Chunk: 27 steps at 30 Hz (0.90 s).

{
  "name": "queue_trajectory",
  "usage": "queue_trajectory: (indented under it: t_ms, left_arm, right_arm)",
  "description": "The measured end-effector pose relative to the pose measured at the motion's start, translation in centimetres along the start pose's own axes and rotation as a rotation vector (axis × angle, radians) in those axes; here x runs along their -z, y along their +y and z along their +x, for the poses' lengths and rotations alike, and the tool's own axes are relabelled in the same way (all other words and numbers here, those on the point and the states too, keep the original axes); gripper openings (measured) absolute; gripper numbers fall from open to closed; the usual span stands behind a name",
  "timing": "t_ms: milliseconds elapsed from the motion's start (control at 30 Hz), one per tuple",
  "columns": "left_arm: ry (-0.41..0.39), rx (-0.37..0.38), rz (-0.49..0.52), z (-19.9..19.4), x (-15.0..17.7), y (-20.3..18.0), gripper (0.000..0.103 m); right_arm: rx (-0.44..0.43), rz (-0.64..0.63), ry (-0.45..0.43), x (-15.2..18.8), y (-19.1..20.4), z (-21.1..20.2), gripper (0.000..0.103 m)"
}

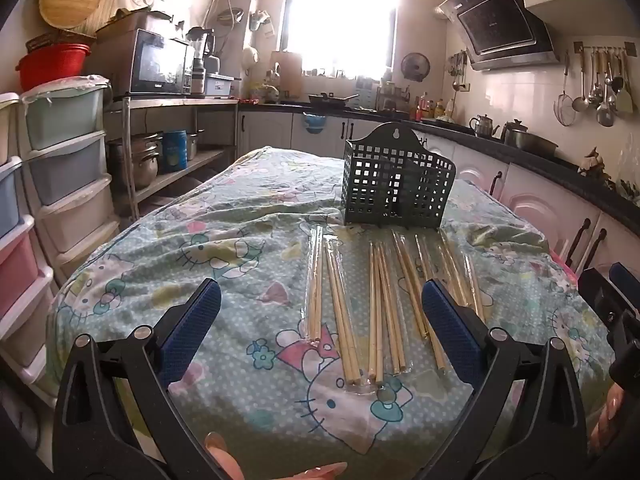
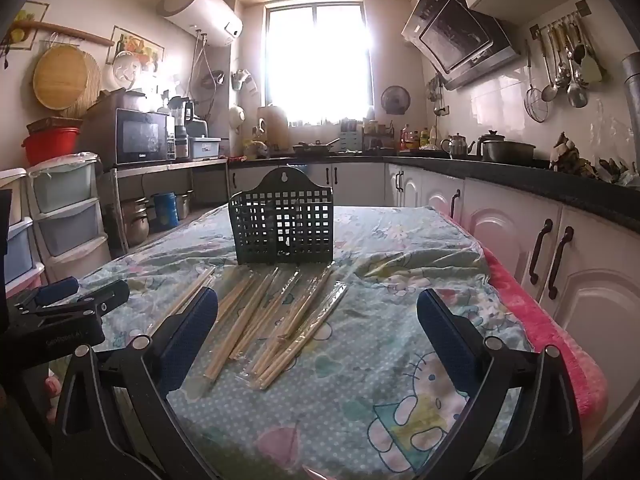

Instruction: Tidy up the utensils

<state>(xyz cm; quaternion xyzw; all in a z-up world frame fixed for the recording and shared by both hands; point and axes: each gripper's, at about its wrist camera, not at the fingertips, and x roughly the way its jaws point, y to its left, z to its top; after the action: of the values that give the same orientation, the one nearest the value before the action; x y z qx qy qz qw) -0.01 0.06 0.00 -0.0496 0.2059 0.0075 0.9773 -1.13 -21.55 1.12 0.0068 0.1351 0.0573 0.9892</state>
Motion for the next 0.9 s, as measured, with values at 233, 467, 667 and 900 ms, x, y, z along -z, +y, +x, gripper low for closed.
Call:
queue_trajectory:
  t_ms: [233, 467, 667, 900]
  left_arm:
    - [-0.001, -0.003, 0.005, 0.01, -0.01, 0.00, 0.092]
    - [0.000, -0.007, -0.002, 0.42, -0.14, 0.35, 0.092]
    - [-0.006, -0.007, 0.008, 0.21, -0.04, 0.10, 0.092]
    - [-0.007, -0.009, 0.004, 0.18, -0.35, 0.08, 0.092]
  right_arm:
    - [-0.005, 0.000, 0.007, 0.00, 0.21, 0.23, 0.097]
    - [-0.014, 0.010, 0.007, 0.38, 0.01, 0.32, 0.097]
    - [-0.015, 0.011, 0.008, 0.30, -0.13, 0.33, 0.097]
    - [-0.017, 0.015, 0.018, 0.61, -0.14, 0.96, 0.097]
